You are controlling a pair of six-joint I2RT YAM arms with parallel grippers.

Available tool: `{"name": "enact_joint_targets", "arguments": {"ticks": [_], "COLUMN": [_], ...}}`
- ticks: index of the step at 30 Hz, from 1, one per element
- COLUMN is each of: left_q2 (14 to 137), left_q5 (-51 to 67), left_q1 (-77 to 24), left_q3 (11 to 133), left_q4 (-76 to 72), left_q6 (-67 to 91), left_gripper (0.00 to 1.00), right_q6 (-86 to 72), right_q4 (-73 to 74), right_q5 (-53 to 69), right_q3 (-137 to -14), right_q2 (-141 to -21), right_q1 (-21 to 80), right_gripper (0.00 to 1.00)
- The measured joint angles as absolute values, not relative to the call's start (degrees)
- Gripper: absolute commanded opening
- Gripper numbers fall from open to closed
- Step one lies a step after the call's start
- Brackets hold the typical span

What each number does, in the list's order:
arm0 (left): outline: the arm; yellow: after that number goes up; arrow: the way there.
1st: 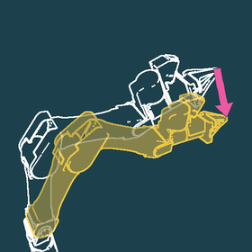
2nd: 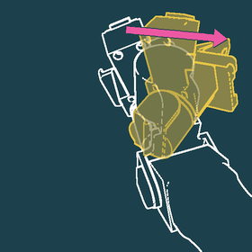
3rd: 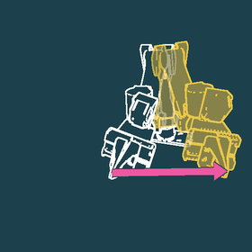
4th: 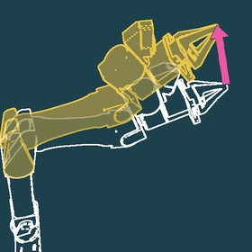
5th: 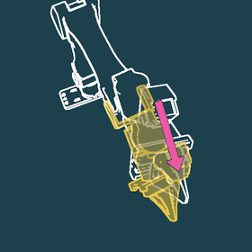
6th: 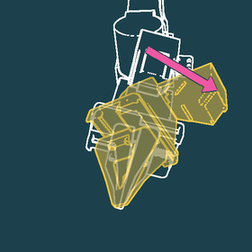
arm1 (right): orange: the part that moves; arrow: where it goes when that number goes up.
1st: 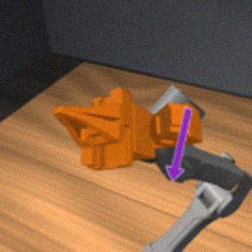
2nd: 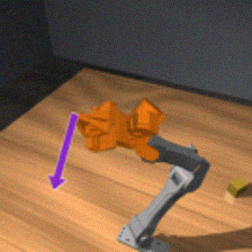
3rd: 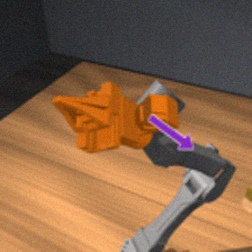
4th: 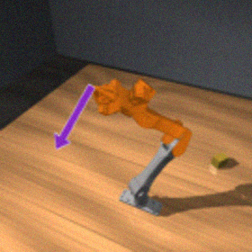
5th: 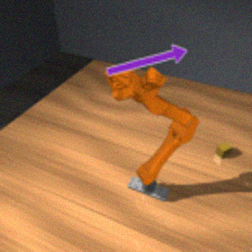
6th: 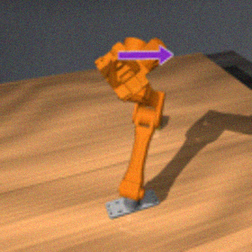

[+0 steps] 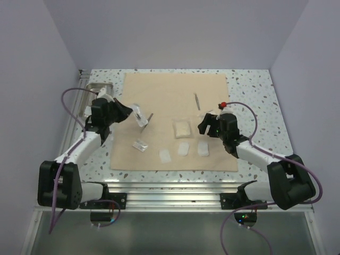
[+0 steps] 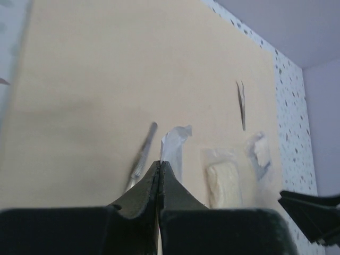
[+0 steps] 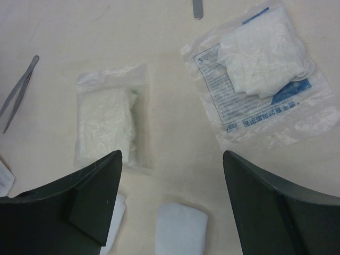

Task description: Prepare the surgical pack

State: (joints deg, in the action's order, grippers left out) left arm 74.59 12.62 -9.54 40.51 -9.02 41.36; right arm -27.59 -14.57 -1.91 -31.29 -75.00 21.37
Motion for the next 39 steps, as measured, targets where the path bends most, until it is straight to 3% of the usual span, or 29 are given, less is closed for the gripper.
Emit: {"name": "enact_joint_targets", "arguments": {"ticks": [12,29,30,31,33,34,37,39], "left_q2": [76.09,92.82,93.25,93.84,95.39,96.20,97.21,97.06], "left_q5": [16.40,14.37,14.22,14.11,14.04,13.98,13.50,12.82], "left_q1": [17.43,24.47,24.82,25.12,25.43,25.50,25.47,25.47], "left_q3": [45.23,48.16,48.18,48.47,49.50,50.09,50.76,50.76], "left_q4": [-5.54,-14.90,-15.66,-16.16,-16.95,-17.17,-17.23,-17.17], "left_q6": [38.22,45.98,46.22,46.44,46.83,46.94,46.96,46.98], "left_gripper": [0.00,0.02,0.07,0.18,0.27,0.46,0.75,0.78], "right_q6": [-27.59,-27.59,-27.57,-27.57,-27.57,-27.57,-27.53,-27.53], "right_q4": [-14.61,-14.59,-14.59,-14.59,-14.57,-14.59,-14.46,-14.50], "right_q5": [-1.89,-1.91,-1.91,-1.91,-1.91,-1.91,-1.91,-1.93], "right_q3": [-31.29,-31.29,-31.29,-31.29,-31.29,-31.29,-31.33,-31.42], "right_q2": [-75.05,-75.26,-75.26,-75.31,-75.53,-75.70,-75.85,-75.85], "right_q1": [21.37,21.37,21.37,21.37,21.37,21.37,21.37,21.37], "right_gripper": [0.80,0.80,0.80,0.80,0.80,0.80,0.80,0.80]}}
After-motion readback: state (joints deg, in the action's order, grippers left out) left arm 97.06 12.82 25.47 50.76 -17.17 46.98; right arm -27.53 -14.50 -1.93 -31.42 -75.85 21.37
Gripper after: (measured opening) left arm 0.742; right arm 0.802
